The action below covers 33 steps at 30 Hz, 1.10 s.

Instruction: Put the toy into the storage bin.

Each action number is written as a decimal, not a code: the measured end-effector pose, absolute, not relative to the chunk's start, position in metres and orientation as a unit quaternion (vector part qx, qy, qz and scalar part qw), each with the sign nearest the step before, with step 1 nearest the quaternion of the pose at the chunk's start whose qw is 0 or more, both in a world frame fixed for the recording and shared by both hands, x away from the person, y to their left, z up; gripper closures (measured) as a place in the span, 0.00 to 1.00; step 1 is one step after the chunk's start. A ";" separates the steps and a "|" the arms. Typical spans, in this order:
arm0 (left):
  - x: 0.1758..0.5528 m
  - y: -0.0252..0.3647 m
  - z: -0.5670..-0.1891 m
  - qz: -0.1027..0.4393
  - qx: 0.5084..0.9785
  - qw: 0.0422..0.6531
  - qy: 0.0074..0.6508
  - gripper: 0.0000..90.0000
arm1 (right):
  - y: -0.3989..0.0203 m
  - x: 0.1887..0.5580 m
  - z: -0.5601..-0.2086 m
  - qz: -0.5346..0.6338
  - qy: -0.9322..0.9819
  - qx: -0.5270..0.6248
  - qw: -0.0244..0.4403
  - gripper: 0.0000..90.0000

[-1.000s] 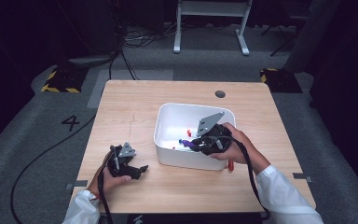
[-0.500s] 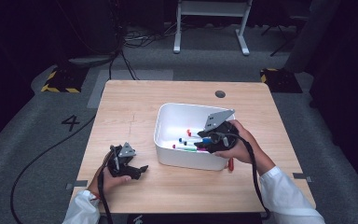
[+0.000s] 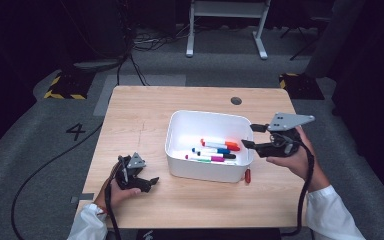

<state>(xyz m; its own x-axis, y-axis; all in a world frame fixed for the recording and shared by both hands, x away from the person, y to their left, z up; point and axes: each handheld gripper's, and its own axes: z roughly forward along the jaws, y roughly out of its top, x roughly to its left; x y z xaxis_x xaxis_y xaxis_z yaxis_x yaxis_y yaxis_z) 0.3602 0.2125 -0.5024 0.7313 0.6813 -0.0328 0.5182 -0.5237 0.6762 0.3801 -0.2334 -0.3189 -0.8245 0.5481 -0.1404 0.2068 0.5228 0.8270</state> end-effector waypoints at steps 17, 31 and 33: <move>0.360 0.212 -0.502 0.119 0.864 0.343 0.348 0.15 | -0.289 0.364 -0.387 0.414 0.841 0.290 0.191 0.39; 0.360 0.212 -0.503 0.120 0.864 0.344 0.348 0.15 | -0.273 0.366 -0.457 0.384 0.855 0.319 0.140 0.38; 0.360 0.212 -0.502 0.119 0.864 0.343 0.348 0.15 | -0.271 0.367 -0.461 0.380 0.857 0.320 0.139 0.38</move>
<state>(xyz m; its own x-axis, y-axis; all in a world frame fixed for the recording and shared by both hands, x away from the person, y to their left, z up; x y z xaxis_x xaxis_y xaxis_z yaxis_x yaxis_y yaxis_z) 0.3601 0.2124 -0.5024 0.7300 0.6826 -0.0335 0.5194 -0.5223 0.6763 0.3668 -0.2708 -0.4609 -0.7564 0.6541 0.0049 0.4424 0.5062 0.7403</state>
